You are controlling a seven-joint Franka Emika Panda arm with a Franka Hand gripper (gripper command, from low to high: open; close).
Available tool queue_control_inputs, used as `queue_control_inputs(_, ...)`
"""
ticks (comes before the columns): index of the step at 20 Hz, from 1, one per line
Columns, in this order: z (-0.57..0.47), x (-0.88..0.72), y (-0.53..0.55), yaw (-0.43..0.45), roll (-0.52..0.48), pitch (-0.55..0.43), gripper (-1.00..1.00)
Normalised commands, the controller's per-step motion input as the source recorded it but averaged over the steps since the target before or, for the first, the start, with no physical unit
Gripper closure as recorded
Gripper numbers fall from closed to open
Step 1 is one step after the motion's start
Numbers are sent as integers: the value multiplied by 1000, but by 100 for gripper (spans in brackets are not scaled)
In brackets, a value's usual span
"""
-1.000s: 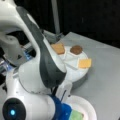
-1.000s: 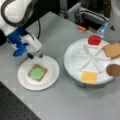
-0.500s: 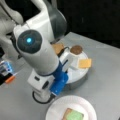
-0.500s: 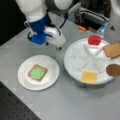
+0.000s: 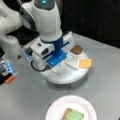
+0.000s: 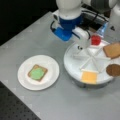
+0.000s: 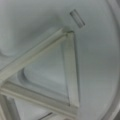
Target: Ingredient selection for cheeseburger or sandwich
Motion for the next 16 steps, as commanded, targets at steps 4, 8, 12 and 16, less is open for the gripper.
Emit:
queue_control_inputs(4, -71, -209, 234, 100, -100, -161, -100)
queue_control_inputs(8, -59, -235, 411, 213, -50, -173, -100)
queue_control_inputs(12, -137, -265, 405, 233, -16, -202, -100)
queue_control_inputs(16, -222, -234, 235, 178, 36, -224, -100)
